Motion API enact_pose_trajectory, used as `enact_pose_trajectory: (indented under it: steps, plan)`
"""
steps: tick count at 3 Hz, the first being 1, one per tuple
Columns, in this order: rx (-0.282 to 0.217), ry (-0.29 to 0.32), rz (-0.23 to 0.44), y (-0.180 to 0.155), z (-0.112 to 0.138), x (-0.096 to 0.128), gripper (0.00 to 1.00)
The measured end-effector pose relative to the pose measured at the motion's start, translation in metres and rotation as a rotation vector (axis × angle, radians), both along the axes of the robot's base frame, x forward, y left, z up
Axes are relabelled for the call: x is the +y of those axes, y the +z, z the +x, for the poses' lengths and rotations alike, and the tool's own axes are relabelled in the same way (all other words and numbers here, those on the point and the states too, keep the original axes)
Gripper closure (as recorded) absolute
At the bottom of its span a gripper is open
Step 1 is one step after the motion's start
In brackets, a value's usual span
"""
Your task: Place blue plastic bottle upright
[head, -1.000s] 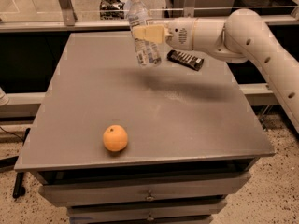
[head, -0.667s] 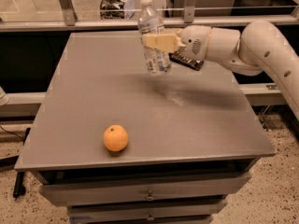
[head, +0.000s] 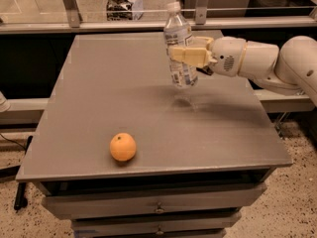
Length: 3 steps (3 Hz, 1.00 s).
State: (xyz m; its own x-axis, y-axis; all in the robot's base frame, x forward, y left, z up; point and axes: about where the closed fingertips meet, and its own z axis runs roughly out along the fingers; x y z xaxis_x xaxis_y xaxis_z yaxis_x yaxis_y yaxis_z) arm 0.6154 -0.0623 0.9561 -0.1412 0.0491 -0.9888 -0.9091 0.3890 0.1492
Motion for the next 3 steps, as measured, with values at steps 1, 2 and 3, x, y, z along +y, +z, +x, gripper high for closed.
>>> enact_pose_trajectory:
  steps: [1, 2, 3]
  plan:
    - [-0.016, 0.066, 0.067, -0.004, 0.008, 0.011, 1.0]
    - [-0.056, 0.087, 0.09, 0.011, 0.009, -0.013, 1.0]
    - [-0.102, 0.077, 0.054, 0.036, -0.003, -0.05, 1.0]
